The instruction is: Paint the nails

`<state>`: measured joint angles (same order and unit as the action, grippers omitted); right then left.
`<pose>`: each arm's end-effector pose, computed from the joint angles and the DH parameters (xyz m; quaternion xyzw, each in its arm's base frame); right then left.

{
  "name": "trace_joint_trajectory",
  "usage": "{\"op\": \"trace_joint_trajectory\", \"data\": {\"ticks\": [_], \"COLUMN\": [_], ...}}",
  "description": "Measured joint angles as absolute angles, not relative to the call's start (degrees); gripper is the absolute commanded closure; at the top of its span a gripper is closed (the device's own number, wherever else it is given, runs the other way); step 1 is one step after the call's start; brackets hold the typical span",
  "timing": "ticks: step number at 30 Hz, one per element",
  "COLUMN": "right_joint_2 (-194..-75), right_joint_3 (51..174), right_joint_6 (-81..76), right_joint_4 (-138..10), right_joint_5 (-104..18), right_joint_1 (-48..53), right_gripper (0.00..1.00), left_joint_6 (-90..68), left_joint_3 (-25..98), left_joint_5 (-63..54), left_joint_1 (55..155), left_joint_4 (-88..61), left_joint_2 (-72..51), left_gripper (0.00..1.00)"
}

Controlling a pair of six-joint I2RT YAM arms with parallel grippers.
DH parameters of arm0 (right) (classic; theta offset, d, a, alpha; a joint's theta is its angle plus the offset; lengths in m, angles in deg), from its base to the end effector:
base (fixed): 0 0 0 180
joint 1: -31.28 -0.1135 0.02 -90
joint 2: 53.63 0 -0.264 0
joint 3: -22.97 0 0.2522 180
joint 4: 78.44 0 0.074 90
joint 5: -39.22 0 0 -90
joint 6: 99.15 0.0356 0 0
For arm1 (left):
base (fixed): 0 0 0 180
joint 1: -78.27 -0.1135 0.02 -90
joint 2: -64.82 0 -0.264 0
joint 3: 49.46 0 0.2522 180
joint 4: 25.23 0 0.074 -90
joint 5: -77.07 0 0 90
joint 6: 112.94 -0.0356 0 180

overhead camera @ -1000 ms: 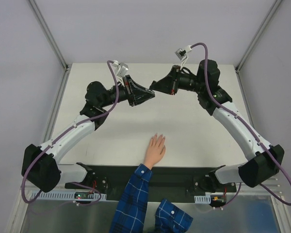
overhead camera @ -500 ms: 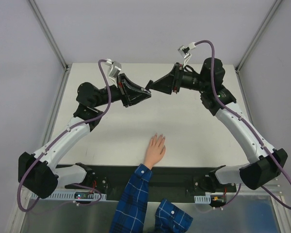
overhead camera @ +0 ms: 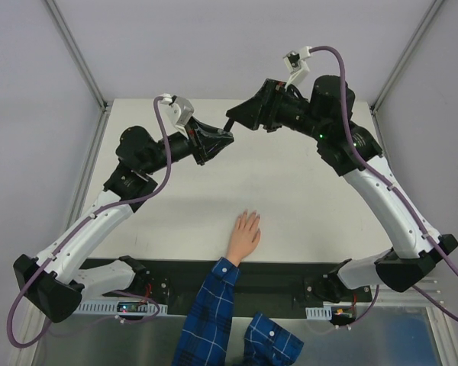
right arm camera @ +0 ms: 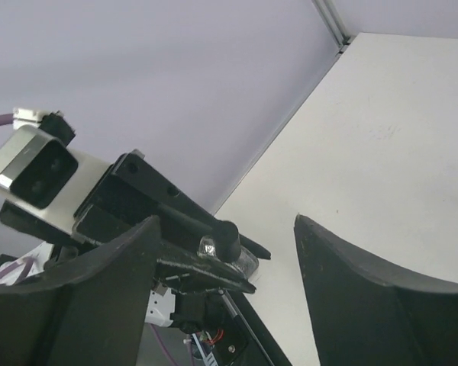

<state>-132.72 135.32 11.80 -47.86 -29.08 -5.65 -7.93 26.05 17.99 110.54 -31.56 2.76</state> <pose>0.2222 0.1835 0.5161 -0.2291 0.6525 0.4575 0.5589 0.1931 -0.1436 0.4408 0.2988 0.5153 -0.4566 0.6608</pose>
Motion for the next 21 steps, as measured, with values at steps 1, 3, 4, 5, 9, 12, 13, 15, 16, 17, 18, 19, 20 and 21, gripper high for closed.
{"op": "trace_joint_trajectory", "data": {"ticks": [1, 3, 4, 5, 9, 12, 13, 15, 16, 17, 18, 19, 20, 21], "right_joint_2": [-133.77, -135.23, -135.97, -136.39, -137.92, -138.12, -138.12, -138.09, -138.09, -138.09, -137.79, -137.42, -136.76, -136.52], "right_joint_3": [136.63, 137.81, 138.12, 138.16, 138.16, 138.16, 138.29, 138.42, 138.42, 138.27, 137.14, 135.91, 133.18, 131.65], "right_joint_6": [11.86, 11.9, 12.08, 12.17, 12.36, 12.47, 12.78, 11.51, 10.96, 10.4, 9.17, 8.95, 8.45, 8.54], "right_joint_4": [-47.16, -46.35, -45.74, -45.32, -43.33, -42.92, -42.99, -42.77, -42.96, -43.31, -45.52, -48.19, -53.94, -57.26], "right_joint_5": [-30.28, -31.53, -32.16, -32.45, -33.5, -33.45, -33.28, -33.19, -32.62, -31.38, -27.97, -24.67, -18.0, -13.67], "right_joint_1": [-6.17, -6.98, -7.64, -8.03, -9.52, -9.65, -9.74, -9.85, -9.71, -9.52, -8.73, -8.05, -6.72, -6.0], "right_gripper": [0.39, 0.43, 0.44, 0.5, 0.65, 0.89, 0.98, 1.0, 1.0, 1.0, 1.0, 1.0, 1.0, 1.0], "left_joint_6": [-8.7, -9.7, -10.12, -10.4, -10.84, -10.97, -10.92, -10.47, -10.14, -9.68, -9.02, -7.95, -5.33, -1.81], "left_joint_3": [26.32, 26.89, 27.04, 27.17, 27.61, 27.63, 27.63, 27.63, 27.63, 27.63, 27.48, 26.89, 25.73, 24.2], "left_joint_5": [17.42, 16.0, 15.3, 14.84, 13.47, 13.07, 12.9, 13.1, 13.25, 13.66, 14.41, 15.67, 17.51, 20.09], "left_joint_1": [110.96, 111.44, 111.75, 112.01, 112.47, 112.75, 112.82, 112.82, 112.8, 112.77, 112.75, 112.53, 111.92, 111.11], "left_joint_4": [-31.08, -30.06, -29.73, -29.29, -28.7, -28.59, -28.44, -28.46, -28.66, -28.77, -29.49, -31.19, -34.54, -38.32], "left_joint_2": [2.52, 2.04, 1.93, 1.93, 1.93, 1.93, 1.84, 1.84, 1.84, 1.84, 1.86, 2.1, 2.34, 2.71], "left_gripper": [1.0, 1.0, 1.0, 1.0, 1.0, 1.0, 1.0, 1.0, 1.0, 1.0, 1.0, 1.0, 1.0, 1.0]}}
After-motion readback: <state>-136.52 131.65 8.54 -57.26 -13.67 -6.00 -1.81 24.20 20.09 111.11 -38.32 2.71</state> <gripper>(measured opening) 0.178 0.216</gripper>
